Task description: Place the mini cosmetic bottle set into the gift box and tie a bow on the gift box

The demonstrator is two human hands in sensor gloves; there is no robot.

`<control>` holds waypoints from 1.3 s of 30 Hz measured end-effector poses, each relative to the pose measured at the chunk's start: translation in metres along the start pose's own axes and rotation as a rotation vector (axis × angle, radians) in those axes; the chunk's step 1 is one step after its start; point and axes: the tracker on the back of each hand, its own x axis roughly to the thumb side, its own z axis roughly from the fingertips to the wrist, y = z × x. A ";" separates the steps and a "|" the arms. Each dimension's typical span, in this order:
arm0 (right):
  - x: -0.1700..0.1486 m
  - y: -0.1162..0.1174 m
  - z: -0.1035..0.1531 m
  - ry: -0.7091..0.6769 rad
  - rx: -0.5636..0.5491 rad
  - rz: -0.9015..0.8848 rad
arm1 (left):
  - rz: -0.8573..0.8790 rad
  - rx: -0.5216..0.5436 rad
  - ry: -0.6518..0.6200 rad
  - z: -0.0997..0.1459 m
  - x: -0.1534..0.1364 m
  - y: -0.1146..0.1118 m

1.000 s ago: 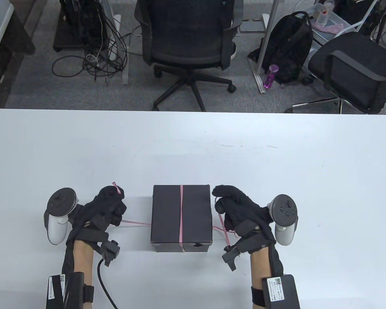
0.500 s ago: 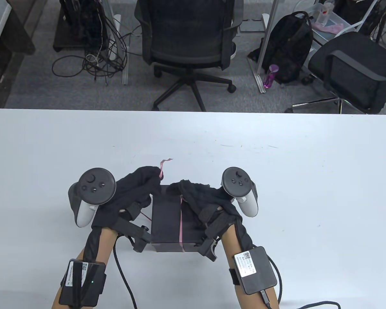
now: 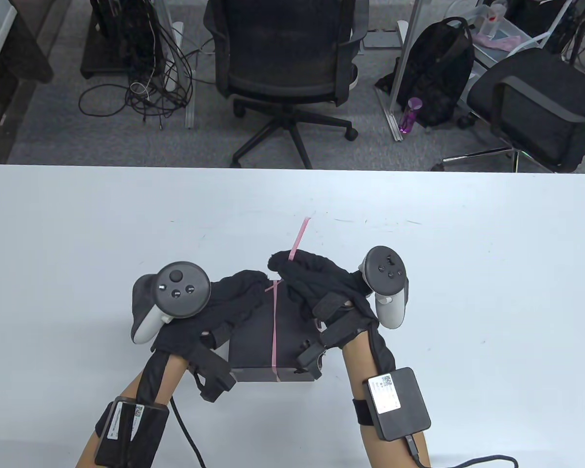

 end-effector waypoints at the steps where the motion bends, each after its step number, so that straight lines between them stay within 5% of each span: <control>1: 0.004 0.001 0.003 -0.013 0.004 0.014 | -0.001 -0.052 0.034 -0.007 -0.002 0.002; 9: 0.023 0.002 0.016 -0.040 -0.040 0.167 | 0.017 -0.347 -0.051 -0.046 0.019 -0.011; 15: 0.020 0.000 0.016 -0.039 -0.053 0.165 | -0.031 -0.320 -0.070 -0.054 0.029 -0.027; 22: 0.017 -0.001 0.015 -0.023 -0.108 0.183 | -0.201 0.046 -0.045 -0.024 0.021 -0.005; 29: 0.006 -0.004 0.011 0.020 -0.198 0.224 | -0.384 0.283 -0.135 0.024 0.030 0.026; 35: 0.001 -0.007 0.009 0.028 -0.220 0.183 | -0.434 0.198 -0.242 0.049 0.041 0.013; 39: 0.002 -0.009 0.008 0.013 -0.210 0.159 | -0.449 0.026 -0.269 0.051 0.039 0.002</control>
